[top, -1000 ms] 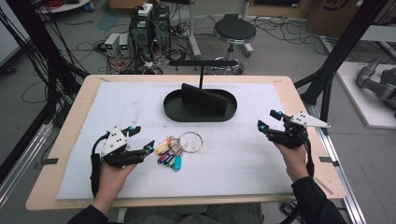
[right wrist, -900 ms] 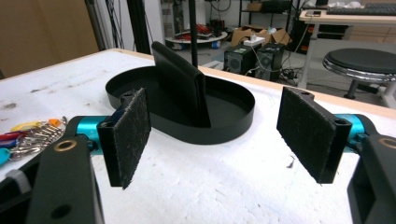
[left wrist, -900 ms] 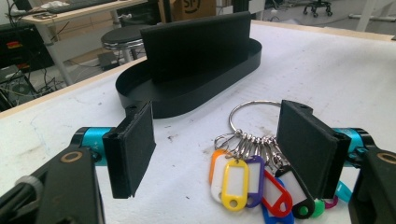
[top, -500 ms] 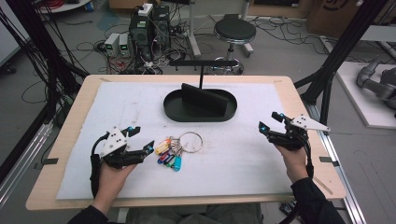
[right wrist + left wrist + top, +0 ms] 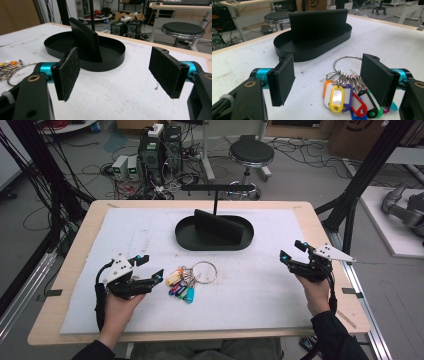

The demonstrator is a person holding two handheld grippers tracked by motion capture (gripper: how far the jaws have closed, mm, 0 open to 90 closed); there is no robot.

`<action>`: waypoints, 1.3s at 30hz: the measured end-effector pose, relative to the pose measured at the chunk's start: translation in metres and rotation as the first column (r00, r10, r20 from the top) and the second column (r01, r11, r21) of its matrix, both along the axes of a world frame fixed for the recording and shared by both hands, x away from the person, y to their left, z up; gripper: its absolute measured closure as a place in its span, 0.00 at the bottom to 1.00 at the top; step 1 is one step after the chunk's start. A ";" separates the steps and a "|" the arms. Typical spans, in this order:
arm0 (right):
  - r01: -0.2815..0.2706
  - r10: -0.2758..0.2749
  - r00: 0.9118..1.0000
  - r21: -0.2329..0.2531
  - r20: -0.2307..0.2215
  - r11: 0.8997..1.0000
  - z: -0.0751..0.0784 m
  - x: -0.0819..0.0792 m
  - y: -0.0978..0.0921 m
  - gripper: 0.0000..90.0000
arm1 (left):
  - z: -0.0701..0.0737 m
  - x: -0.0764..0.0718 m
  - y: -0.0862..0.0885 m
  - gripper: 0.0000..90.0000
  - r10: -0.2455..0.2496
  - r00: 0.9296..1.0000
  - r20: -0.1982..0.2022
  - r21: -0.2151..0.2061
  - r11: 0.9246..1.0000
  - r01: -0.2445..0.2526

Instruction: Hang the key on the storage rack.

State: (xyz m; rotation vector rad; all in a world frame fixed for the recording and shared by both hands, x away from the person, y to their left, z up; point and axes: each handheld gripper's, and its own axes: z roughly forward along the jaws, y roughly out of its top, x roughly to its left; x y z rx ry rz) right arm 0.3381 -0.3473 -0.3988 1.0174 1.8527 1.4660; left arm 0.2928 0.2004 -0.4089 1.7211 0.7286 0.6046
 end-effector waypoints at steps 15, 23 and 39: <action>0.004 -0.004 1.000 -0.010 -0.004 1.000 -0.001 -0.001 -0.001 0.28 | -0.001 0.019 -0.019 0.32 -0.055 0.997 -0.055 0.001 0.998 0.055; 0.005 -0.006 1.000 -0.028 -0.005 1.000 -0.001 -0.001 -0.001 0.28 | 0.001 0.031 -0.036 0.41 -0.084 0.993 -0.086 0.013 0.996 0.085; 0.002 -0.002 1.000 -0.013 -0.008 1.000 -0.002 0.000 -0.002 0.28 | -0.001 0.068 -0.071 0.58 -0.106 0.987 -0.121 0.054 0.992 0.113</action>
